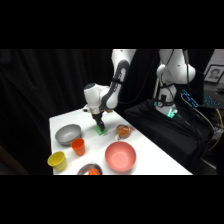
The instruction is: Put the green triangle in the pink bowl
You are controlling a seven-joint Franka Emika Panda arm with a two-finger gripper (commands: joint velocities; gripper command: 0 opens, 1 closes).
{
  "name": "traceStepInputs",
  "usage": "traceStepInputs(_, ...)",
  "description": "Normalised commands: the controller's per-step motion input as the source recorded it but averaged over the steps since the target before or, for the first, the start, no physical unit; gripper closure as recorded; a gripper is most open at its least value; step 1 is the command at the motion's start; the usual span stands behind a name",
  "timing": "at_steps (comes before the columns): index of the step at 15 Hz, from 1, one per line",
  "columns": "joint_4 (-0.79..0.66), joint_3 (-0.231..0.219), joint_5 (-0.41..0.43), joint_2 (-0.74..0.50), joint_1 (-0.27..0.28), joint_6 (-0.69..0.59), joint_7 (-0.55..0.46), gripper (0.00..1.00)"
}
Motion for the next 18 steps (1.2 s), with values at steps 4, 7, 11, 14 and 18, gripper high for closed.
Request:
traceStepInputs(4, 0.08, 0.049, 0.012, 0.09, -0.072, 0.07, 0.01, 0.35)
traceStepInputs(7, 0.06, 0.051, 0.014, 0.06, -0.069, 0.08, 0.01, 0.58)
traceStepInputs(11, 0.04, 0.036, 0.002, 0.05, -0.059, 0.08, 0.02, 0.86)
traceStepInputs(14, 0.02, 0.022, -0.016, 0.03, -0.040, 0.06, 0.04, 0.96)
traceStepInputs(18, -0.06, 0.001, -0.055, -0.12, -0.016, -0.05, 0.03, 0.95)
